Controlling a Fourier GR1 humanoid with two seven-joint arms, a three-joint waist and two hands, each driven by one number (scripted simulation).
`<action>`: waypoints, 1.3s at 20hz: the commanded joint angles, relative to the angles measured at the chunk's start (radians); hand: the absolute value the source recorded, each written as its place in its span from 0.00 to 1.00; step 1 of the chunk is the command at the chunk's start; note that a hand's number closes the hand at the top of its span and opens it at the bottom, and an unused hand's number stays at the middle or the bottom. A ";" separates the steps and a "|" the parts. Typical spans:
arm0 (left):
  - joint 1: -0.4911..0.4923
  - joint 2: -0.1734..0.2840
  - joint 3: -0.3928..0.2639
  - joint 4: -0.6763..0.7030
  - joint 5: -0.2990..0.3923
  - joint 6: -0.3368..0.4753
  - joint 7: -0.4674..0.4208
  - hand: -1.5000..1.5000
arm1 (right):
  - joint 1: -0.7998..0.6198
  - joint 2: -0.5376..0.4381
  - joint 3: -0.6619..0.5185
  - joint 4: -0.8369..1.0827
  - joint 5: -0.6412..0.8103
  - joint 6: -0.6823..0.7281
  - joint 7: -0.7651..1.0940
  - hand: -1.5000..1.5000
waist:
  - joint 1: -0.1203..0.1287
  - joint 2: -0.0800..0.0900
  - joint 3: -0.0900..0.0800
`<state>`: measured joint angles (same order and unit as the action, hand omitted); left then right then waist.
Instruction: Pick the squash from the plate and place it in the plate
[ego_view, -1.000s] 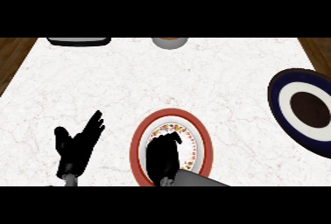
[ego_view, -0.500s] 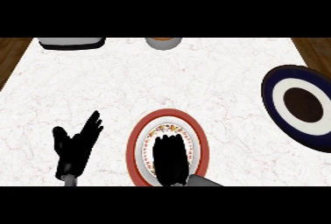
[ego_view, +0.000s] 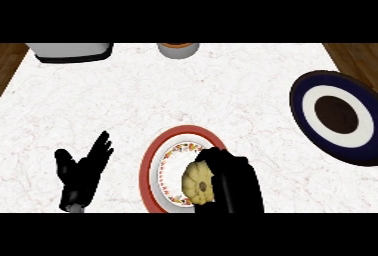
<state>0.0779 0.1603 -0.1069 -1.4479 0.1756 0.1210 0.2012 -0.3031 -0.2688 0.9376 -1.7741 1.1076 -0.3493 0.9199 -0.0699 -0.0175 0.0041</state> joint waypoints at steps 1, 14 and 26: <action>0.009 0.000 -0.001 -0.004 0.010 -0.019 -0.012 0.50 | 0.126 -0.117 -0.054 -0.172 0.121 -0.234 -0.009 1.00 | 0.008 0.004 -0.001; -0.054 0.010 -0.002 -0.007 -0.004 -0.025 0.032 0.50 | 0.466 -0.318 -0.369 -0.354 -0.186 -0.763 -0.145 1.00 | 0.054 0.019 0.001; -0.087 -0.022 -0.031 0.007 -0.027 -0.020 0.036 0.50 | 0.317 -0.490 -0.638 0.048 -0.673 -0.969 -0.411 1.00 | 0.094 0.024 0.005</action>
<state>-0.0017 0.1458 -0.1248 -1.4263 0.1611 0.0894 0.2185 0.0862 -0.7191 0.3757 -1.8324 0.5782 -1.2169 0.5426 0.0097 0.0051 0.0071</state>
